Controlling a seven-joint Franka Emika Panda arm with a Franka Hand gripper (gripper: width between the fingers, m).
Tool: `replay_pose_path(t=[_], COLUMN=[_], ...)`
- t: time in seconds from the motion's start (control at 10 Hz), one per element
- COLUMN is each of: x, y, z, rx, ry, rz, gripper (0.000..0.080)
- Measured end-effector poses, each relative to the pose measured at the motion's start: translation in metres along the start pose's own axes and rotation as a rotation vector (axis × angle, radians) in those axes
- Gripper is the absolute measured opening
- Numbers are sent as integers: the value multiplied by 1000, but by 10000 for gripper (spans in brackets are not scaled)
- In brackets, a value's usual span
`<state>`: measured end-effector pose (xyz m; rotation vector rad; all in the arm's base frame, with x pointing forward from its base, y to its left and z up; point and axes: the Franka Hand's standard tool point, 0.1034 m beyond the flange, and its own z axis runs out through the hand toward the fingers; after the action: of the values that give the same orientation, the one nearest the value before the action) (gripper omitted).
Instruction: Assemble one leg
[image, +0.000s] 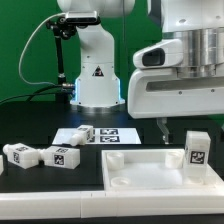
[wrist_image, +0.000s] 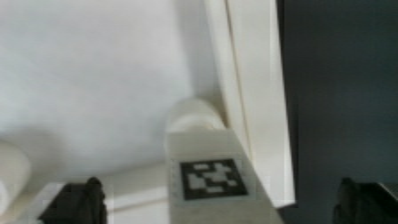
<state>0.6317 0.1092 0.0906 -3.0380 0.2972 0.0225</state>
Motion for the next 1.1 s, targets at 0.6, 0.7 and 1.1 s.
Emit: replay_pose_path(t=[0.6,0.7,1.1], x=[7,7,6], y=[18,18,12], z=[7,7,9], rx=[-7,-8,-10], ry=[-20,-20,-9], rz=[158,253,647], gripper=[519,378,288])
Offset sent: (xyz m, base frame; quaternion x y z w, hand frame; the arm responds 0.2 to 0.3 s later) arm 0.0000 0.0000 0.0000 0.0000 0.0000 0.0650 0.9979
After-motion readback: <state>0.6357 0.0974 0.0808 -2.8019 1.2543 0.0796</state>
